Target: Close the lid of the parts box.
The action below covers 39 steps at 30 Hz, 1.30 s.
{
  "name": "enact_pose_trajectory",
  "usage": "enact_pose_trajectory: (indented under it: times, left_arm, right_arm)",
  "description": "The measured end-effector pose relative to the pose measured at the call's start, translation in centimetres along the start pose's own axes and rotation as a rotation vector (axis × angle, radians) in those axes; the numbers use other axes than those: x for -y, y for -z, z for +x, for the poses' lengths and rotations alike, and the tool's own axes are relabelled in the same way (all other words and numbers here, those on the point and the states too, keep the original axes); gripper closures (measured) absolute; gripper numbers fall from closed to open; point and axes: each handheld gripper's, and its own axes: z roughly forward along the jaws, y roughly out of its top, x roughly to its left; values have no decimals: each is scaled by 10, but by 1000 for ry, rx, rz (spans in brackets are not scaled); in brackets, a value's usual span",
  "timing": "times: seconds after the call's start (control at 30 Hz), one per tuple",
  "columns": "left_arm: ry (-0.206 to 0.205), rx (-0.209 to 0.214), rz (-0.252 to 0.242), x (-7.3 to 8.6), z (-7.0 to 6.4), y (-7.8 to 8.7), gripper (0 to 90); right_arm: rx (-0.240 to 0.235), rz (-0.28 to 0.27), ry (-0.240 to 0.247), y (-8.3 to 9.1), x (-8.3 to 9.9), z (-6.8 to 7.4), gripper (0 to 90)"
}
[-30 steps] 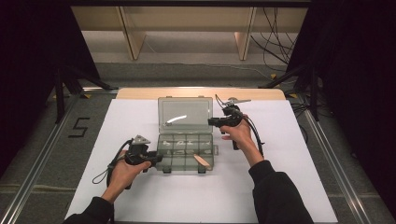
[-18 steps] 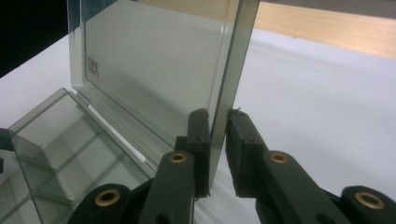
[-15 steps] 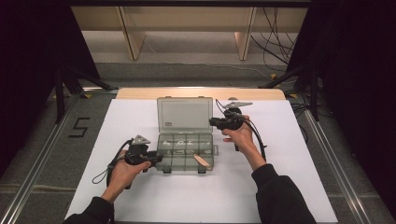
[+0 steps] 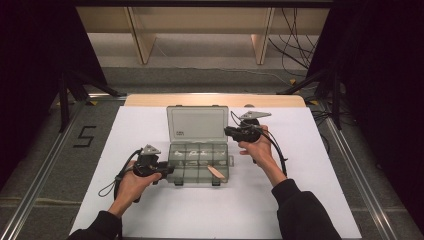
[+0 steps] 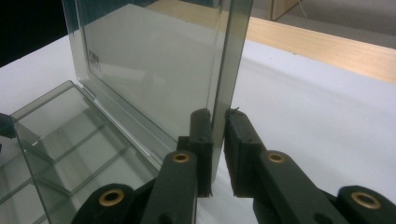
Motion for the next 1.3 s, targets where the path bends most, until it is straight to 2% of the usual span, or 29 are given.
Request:
enact_pose_trajectory:
  times: [0.03, 0.17, 0.4, 0.43, 0.53, 0.57, 0.6, 0.67, 0.7, 0.77, 0.83, 0.87, 0.9, 0.93, 1.07, 1.1, 1.13, 1.2, 1.27, 1.3]
  left_arm:
    - [8, 4, -6, 0, 0, 0, 626]
    - [9, 11, -6, 0, 1, 0, 623]
    - [3, 13, 3, 0, 2, 1, 622]
    - [31, 13, -15, 0, 1, -1, 622]
    - [30, 14, -17, 0, 1, -1, 621]
    - [24, 15, -14, 0, 1, 0, 620]
    - [-3, 18, 2, 0, 3, 1, 618]
    - [2, 19, -3, 0, 3, 2, 618]
    - [-11, 19, 3, -1, 4, 2, 618]
    - [25, 22, -28, 0, 1, 0, 619]
    - [23, 23, -26, 0, 2, 1, 619]
    - [23, 23, -26, 0, 2, 1, 619]
    - [-8, 26, 0, -1, 4, 3, 618]
    - [-16, 27, 6, -1, 5, 3, 618]
    - [-4, 28, -2, -1, 4, 3, 618]
    - [-20, 28, 11, -1, 5, 4, 617]
    - [-3, 28, -3, -1, 4, 3, 615]
    - [0, 27, -4, -1, 3, 3, 613]
    - [-36, 14, 9, -3, 4, 7, 598]
    - [-37, -10, -24, -6, 4, 13, 574]
  right_arm:
    - [-2, -7, -1, 0, 1, 1, 823]
    - [16, -42, 46, 0, 4, 2, 823]
    - [21, -61, 91, 4, 8, 6, 824]
    - [18, -58, 97, 5, 8, 6, 824]
    - [25, -66, 116, 6, 8, 9, 824]
    - [24, -61, 125, 7, 9, 10, 824]
    - [30, -58, 127, 8, 9, 11, 825]
    - [36, -63, 136, 8, 11, 11, 824]
    - [34, -65, 142, 9, 13, 10, 825]
    - [30, -84, 142, 9, 16, 11, 825]
    - [37, -93, 168, 10, 16, 11, 825]
    - [31, -92, 164, 10, 17, 12, 825]
    - [38, -88, 170, 11, 17, 13, 825]
    - [40, -90, 166, 11, 18, 13, 825]
    - [43, -96, 183, 11, 19, 14, 826]
    - [47, -106, 193, 11, 19, 14, 826]
    - [46, -103, 182, 11, 20, 15, 826]
    - [47, -112, 187, 10, 20, 15, 826]
    - [54, -110, 186, 11, 20, 17, 826]
    - [55, -103, 188, 12, 20, 17, 826]
